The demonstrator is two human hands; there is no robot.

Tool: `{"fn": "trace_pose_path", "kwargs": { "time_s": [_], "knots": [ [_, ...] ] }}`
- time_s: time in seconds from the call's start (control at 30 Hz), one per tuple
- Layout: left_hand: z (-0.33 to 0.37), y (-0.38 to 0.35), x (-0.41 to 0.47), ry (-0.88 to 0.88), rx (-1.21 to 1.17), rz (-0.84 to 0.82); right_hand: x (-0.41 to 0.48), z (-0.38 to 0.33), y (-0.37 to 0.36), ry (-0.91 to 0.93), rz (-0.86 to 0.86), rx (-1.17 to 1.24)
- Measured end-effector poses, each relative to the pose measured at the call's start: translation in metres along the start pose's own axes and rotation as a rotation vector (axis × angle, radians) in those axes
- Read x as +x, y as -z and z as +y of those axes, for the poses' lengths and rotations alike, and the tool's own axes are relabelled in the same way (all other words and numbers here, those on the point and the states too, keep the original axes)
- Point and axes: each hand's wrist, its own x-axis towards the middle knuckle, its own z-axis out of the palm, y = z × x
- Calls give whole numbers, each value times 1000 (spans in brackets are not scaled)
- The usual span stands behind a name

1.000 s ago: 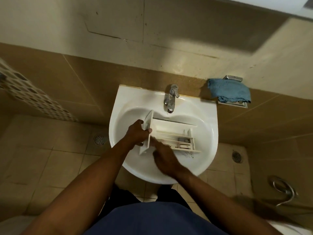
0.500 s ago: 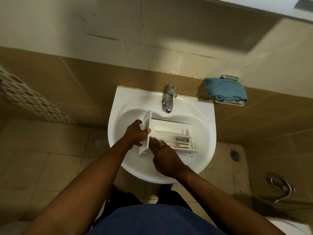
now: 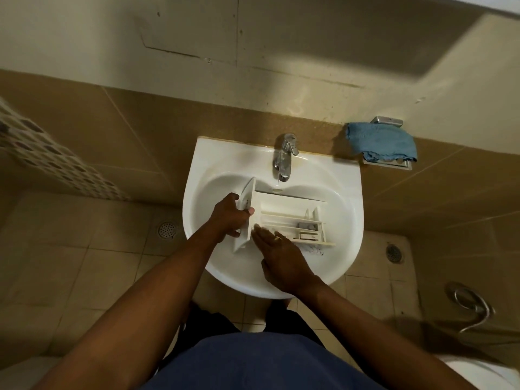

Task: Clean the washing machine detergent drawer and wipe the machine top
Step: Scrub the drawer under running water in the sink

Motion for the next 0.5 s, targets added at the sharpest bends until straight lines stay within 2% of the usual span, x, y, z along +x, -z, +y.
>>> {"fn": "trace_pose_path", "kwargs": {
  "time_s": [0.07,0.13,0.2,0.27,0.33,0.43,0.5],
  "knots": [
    [-1,0,1,-1,-2,-2,-9,8,9,58,7,-69],
    [-1,1,1,6,-19,-13,-14,17,21,40,88,-51],
    [0,1,1,16,-33,-16,-8,25,29,-86,242,51],
    [-1,2,1,23,-43,-8,5,25,32,-258,341,268],
    [-2,2,1,22,-48,-3,20,21,28,-346,351,407],
    [-1,2,0,23,-52,-4,34,14,13,-338,302,344],
    [-1,2,0,23,-48,-1,41,13,4,-398,287,304]
  ]
}}
